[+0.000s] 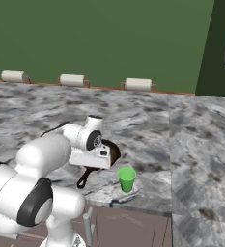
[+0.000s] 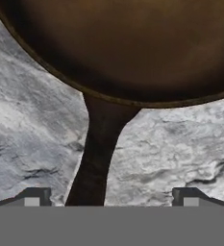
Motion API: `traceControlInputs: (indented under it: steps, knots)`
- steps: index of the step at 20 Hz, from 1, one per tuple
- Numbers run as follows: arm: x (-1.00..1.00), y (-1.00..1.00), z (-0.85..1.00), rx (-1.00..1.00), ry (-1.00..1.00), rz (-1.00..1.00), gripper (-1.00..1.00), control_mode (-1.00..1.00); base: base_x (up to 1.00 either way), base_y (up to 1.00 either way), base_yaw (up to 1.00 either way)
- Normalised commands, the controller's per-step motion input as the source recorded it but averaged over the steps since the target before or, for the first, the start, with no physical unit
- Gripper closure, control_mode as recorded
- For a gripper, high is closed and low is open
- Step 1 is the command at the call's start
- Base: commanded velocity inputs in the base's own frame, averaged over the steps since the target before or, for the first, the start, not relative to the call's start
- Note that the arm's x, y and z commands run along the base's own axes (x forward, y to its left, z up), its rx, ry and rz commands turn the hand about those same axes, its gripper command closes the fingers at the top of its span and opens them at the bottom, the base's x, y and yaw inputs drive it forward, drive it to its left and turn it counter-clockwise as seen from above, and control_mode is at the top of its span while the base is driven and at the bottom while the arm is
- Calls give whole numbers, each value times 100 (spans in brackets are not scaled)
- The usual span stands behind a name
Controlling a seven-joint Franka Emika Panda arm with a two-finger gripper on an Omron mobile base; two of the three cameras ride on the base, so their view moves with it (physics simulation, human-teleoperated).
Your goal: Pick the cup and pan and place them in the sink. Then turn on the water.
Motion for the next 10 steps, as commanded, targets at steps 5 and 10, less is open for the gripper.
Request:
traceControlInputs:
  steps: [5, 10]
  knots:
    - [0, 24, -33, 1, 0, 1, -100, -100, 0, 0, 0]
    - [10, 7, -26, 0, 0, 0, -100, -100, 0, 0, 0]
